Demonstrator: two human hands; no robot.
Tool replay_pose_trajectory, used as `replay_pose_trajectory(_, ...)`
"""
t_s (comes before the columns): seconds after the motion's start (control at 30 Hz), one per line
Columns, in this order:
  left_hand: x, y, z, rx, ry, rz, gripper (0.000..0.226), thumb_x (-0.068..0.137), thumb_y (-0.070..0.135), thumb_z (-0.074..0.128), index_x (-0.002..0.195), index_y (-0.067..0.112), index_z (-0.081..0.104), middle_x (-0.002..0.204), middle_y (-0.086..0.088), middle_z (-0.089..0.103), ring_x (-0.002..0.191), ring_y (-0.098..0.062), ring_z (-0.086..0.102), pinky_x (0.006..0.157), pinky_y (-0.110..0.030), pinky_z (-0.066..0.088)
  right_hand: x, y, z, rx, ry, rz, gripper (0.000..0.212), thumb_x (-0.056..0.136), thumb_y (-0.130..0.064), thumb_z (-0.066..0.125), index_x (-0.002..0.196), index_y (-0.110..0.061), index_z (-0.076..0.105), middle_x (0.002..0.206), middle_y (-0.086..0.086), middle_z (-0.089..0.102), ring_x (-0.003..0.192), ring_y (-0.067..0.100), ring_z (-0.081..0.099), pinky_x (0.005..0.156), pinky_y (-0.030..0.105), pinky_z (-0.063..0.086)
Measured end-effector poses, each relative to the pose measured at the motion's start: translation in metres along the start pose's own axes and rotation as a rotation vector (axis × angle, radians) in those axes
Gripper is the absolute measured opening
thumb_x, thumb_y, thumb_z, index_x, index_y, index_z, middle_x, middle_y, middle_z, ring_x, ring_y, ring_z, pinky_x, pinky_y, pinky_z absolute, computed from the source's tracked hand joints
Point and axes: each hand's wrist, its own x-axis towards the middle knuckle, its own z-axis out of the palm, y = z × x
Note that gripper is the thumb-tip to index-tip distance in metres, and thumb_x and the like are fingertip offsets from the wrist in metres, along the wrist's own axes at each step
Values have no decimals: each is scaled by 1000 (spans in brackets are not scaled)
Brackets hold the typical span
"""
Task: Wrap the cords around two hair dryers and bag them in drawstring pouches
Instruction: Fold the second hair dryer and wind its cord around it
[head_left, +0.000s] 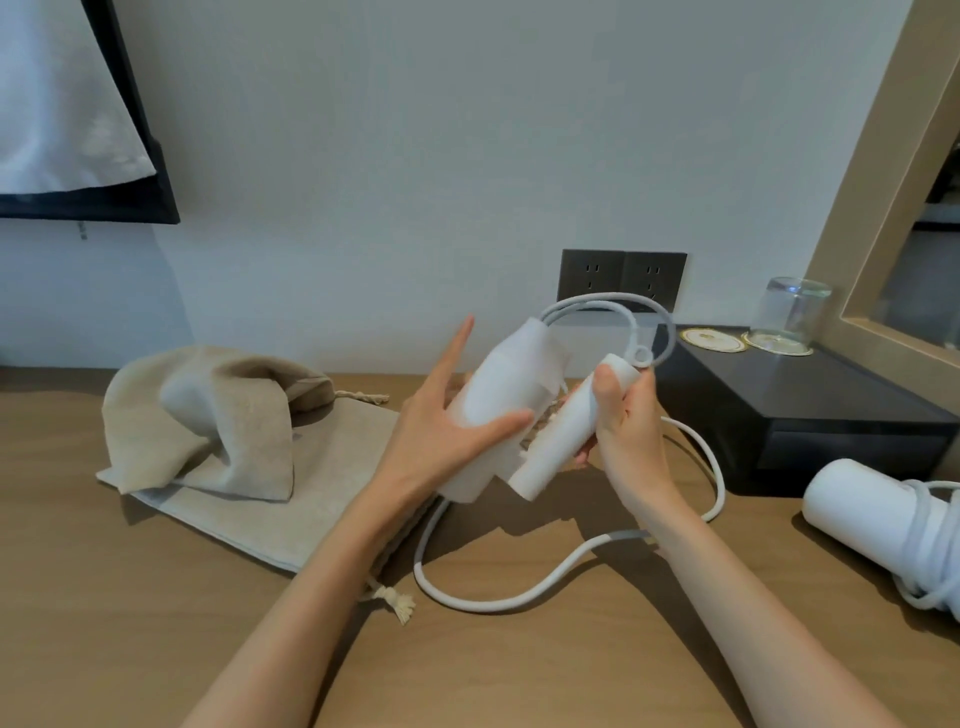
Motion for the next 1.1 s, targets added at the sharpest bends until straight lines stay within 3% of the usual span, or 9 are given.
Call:
replay_pose_trajectory(0.1, 3, -3, -8, -216, 101, -82, 87, 66, 57, 76, 140, 52, 30, 116, 10, 61, 99, 0, 60, 75, -17, 49, 0, -4, -5, 71, 127, -3, 22, 100, -29, 38, 116, -14, 32, 90, 1, 48, 74, 9, 61, 47, 14, 48)
replay_pose_trajectory(0.2, 0, 2, -5, -572, -28, -307, 74, 72, 50, 68, 139, 37, 39, 130, -4, 51, 101, -16, 64, 70, -31, 58, 2, -5, -6, 140, 204, 40, 17, 102, -30, 35, 113, -18, 31, 92, 1, 49, 80, 10, 62, 51, 17, 52)
replay_pose_trajectory(0.3, -4, 10, 2, -830, -92, -394, 53, 73, 42, 65, 122, 27, 49, 119, -7, 56, 91, -21, 69, 69, -41, 59, 2, -5, -3, 196, 176, 116, 21, 102, -32, 35, 118, -22, 28, 97, 1, 49, 86, 13, 60, 54, 15, 53)
replay_pose_trajectory(0.43, -2, 5, -5, -788, 9, -390, 44, 76, 39, 67, 114, 24, 52, 108, -5, 57, 81, -14, 70, 67, -42, 59, 4, -6, 1, 234, 47, 212, 25, 101, -32, 37, 123, -25, 27, 101, 4, 53, 89, 16, 61, 54, 18, 54)
replay_pose_trajectory(0.6, 0, -1, -14, -525, -198, -399, 54, 68, 50, 73, 110, 20, 60, 105, -5, 64, 87, -16, 68, 72, -35, 57, 12, -16, -7, 236, 62, 221, 20, 99, -36, 41, 114, -23, 38, 90, 3, 53, 79, 13, 61, 54, 19, 53)
replay_pose_trajectory(0.7, -3, 2, -9, -462, -330, -315, 68, 64, 56, 70, 125, 32, 54, 118, 1, 61, 99, -16, 66, 73, -31, 55, 16, -21, -15, 244, 34, 251, 24, 97, -40, 46, 115, -24, 45, 87, 3, 58, 73, 14, 64, 59, 24, 56)
replay_pose_trajectory(0.87, -3, 8, -12, -421, -232, -139, 33, 98, 38, 44, 128, 51, 44, 117, 14, 63, 100, -3, 64, 75, -23, 54, 16, -22, -16, 248, 73, 401, 34, 95, -45, 48, 116, -19, 51, 84, 3, 63, 65, 13, 66, 46, 19, 49)
replay_pose_trajectory(1.0, -4, 8, -16, -334, -160, 83, 75, 83, 0, 67, 132, 46, 35, 126, 22, 58, 111, 6, 57, 78, -13, 50, 18, -22, -22, 427, 73, 579, 38, 96, -48, 45, 99, -12, 57, 86, 9, 68, 54, 14, 55, 36, 15, 34)
replay_pose_trajectory(1.1, -4, 10, -5, -227, -120, 176, 88, 69, 7, 82, 133, 43, 33, 138, 12, 48, 120, 4, 49, 88, -8, 44, 17, -20, -21, 546, 68, 736, 35, 93, -45, 53, 109, -13, 54, 101, 15, 65, 71, 18, 62, 34, 13, 37)
